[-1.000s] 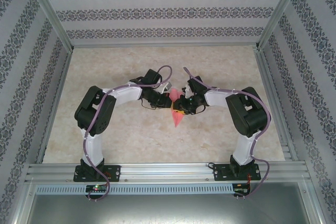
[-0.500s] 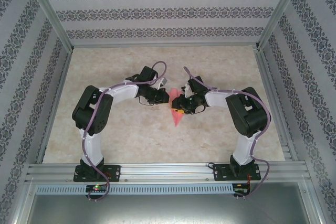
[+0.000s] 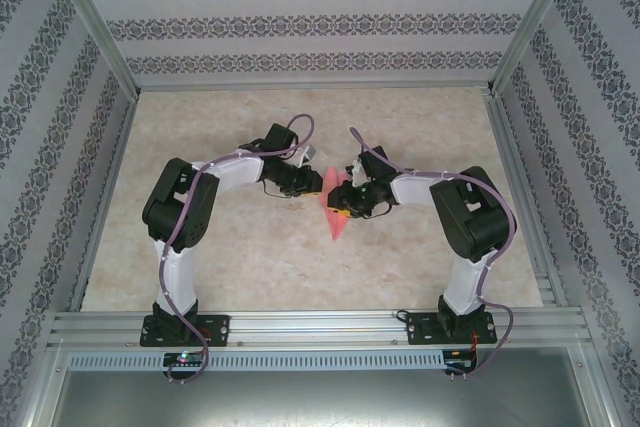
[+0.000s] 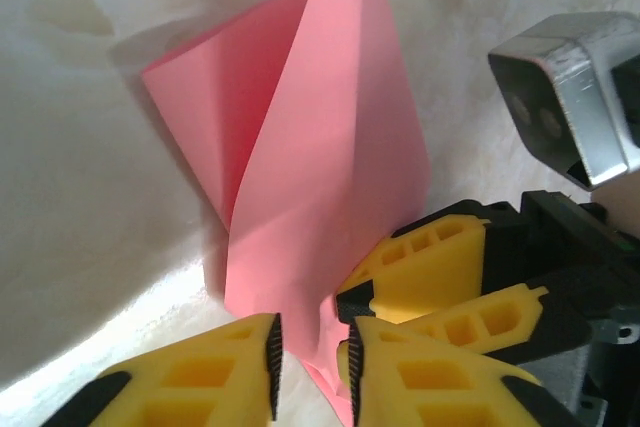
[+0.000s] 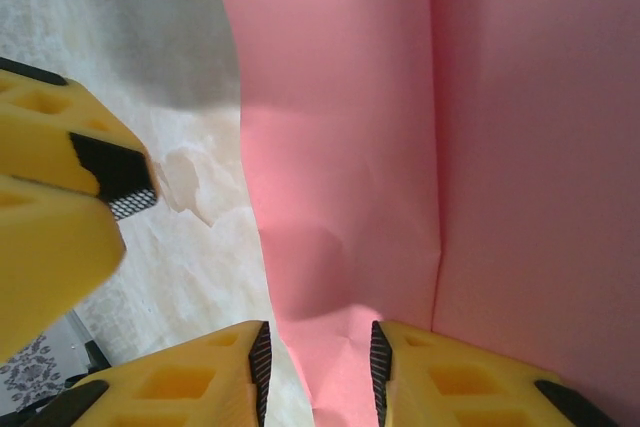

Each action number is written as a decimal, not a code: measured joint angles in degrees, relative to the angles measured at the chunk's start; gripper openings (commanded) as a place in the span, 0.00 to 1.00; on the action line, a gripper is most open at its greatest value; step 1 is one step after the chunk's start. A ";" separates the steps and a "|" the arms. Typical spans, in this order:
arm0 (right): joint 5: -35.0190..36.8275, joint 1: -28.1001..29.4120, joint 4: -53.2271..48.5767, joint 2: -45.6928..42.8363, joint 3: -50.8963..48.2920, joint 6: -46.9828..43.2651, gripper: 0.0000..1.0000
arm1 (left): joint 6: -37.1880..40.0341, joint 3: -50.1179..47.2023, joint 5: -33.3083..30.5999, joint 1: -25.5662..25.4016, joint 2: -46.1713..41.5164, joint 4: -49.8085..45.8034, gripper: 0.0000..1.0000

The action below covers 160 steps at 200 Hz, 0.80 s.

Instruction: Fold a paper plane with a square sheet of paper (pick it up from the middle)

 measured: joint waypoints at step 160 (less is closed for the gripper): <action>0.66 -1.05 3.91 -2.62 -5.46 2.19 0.17 | -3.10 -1.75 -1.90 -3.17 0.02 -0.48 0.42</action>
